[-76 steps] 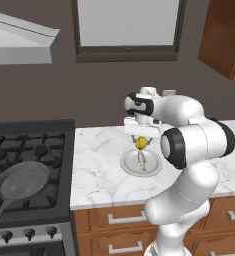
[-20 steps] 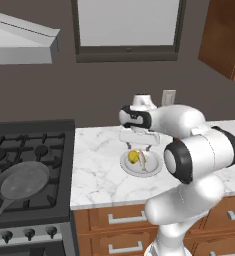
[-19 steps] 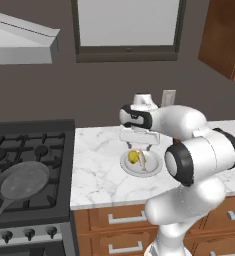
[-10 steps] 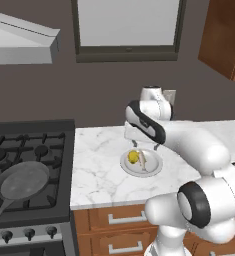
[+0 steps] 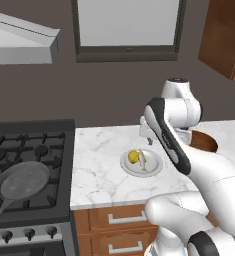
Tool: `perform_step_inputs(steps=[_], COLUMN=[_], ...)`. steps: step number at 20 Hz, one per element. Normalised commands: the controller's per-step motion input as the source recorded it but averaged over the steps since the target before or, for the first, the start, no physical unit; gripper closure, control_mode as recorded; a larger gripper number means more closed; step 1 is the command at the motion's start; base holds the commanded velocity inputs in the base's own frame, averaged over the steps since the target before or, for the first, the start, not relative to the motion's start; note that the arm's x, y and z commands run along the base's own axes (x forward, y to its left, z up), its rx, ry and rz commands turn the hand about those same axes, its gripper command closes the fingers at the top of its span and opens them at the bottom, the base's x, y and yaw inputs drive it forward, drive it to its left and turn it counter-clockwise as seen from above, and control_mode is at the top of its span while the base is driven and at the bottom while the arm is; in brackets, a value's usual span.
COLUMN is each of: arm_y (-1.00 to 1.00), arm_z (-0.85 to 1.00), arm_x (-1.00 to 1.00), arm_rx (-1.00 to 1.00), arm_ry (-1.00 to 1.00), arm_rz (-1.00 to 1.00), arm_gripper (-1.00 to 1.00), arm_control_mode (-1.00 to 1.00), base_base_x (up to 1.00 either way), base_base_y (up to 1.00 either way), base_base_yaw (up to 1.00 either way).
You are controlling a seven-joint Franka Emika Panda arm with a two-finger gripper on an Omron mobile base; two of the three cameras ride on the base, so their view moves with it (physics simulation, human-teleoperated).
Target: Place the fish on the plate and place the lemon on the same plate.
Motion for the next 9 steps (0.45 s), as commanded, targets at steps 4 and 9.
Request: perform_step_inputs(steps=[4, 9], arm_y=[-0.16, 0.0], arm_z=[0.64, 0.63], arm_x=[-0.77, -0.77], arm_rx=[0.0, 0.0], arm_ry=[-0.14, -0.17], arm_rz=[0.0, 0.02], arm_gripper=[-1.0, -1.0], arm_control_mode=[-1.0, -1.0], base_base_x=[0.0, 0.0], base_base_y=[0.0, 0.0], base_base_yaw=[0.0, 0.0])
